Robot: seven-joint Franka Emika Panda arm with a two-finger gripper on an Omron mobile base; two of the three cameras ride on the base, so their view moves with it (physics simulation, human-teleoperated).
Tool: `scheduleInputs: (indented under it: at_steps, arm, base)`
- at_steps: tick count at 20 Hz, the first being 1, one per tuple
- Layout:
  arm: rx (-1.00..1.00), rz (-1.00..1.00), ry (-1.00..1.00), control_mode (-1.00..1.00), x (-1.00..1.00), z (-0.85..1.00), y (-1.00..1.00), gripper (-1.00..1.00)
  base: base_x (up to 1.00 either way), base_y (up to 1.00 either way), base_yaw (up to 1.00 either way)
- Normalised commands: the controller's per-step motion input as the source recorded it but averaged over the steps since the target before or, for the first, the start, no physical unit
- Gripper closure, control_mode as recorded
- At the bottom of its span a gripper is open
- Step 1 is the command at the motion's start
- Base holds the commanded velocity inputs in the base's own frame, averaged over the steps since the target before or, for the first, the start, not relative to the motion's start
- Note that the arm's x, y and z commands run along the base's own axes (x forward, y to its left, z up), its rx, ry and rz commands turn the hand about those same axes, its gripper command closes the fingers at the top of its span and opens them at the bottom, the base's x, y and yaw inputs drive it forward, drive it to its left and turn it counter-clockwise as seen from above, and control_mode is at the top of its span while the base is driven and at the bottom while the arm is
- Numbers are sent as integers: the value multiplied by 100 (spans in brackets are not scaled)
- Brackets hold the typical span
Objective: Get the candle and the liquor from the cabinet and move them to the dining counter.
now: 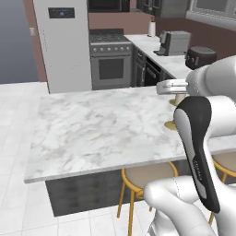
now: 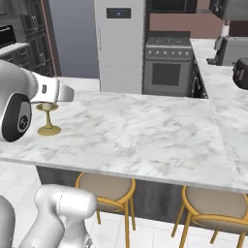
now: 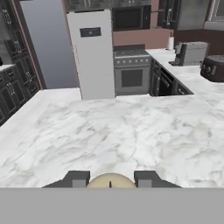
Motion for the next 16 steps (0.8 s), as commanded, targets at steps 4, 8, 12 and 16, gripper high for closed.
scheduleInputs:
  at_steps: [4,8,12,16]
  arm:
    - [0,0,0,100,0,0,0,100]
    - [0,0,0,100,0,0,0,100]
    - [0,0,0,100,0,0,0,100]
    - [3,0,0,-100,39,-2,-10,100]
  base:
    - [51,-12,5]
    - [61,-3,0]
    - [73,-6,0]
    - [38,-4,0]
